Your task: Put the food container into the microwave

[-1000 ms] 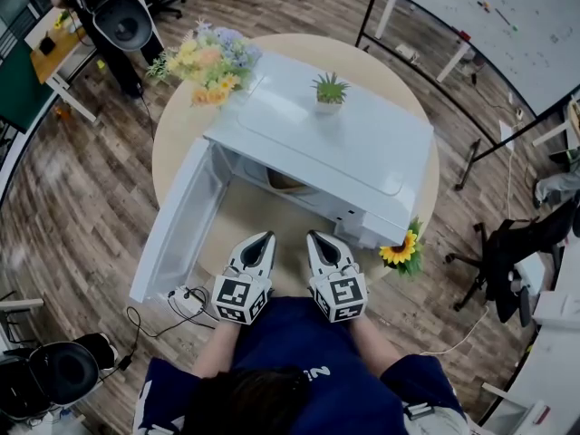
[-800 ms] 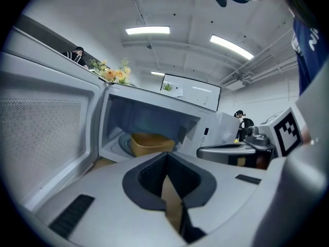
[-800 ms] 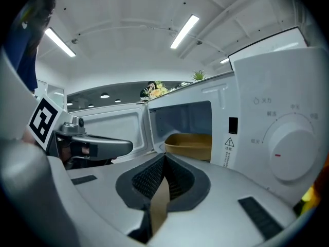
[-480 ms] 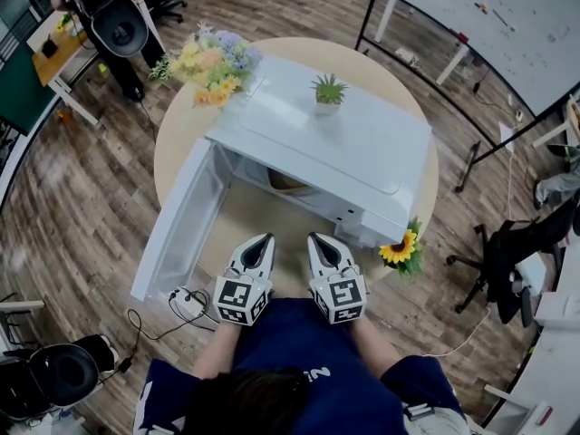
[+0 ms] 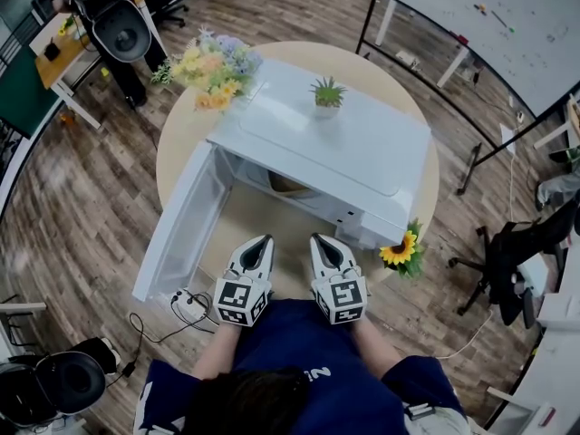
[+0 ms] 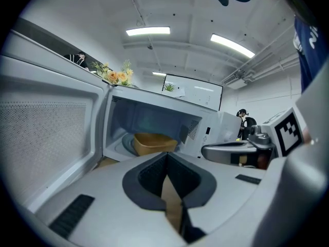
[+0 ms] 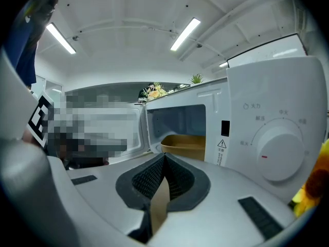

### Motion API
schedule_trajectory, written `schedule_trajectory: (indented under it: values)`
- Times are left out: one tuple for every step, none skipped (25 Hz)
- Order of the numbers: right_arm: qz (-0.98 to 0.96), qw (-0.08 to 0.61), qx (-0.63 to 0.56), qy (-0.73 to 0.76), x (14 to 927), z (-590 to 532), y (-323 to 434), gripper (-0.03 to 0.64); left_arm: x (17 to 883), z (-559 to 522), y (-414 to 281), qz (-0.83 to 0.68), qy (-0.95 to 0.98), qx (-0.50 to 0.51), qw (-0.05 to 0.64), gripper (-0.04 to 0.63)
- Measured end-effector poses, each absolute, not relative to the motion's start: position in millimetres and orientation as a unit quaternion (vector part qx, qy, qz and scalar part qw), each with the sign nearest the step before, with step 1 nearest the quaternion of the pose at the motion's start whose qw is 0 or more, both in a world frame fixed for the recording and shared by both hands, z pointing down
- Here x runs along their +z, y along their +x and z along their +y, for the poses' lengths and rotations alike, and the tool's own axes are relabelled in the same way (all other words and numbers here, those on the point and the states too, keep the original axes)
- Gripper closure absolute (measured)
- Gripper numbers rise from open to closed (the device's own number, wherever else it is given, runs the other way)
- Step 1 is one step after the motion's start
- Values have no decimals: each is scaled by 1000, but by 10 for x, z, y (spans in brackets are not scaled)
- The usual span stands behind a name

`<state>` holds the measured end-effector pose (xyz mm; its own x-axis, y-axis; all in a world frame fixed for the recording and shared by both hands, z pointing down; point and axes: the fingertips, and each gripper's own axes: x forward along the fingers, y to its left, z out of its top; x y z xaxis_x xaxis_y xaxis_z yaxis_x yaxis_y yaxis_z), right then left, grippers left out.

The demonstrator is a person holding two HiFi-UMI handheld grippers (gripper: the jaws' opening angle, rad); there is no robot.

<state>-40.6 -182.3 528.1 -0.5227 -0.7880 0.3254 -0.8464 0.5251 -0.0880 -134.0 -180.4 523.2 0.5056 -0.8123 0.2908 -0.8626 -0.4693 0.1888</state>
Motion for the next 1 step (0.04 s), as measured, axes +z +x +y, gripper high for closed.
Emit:
schedule_trajectory:
  values:
    - [-864,124,118,473,5281,-1824,-400,609,5234,-1804,-1345,-492,853,81,157,592]
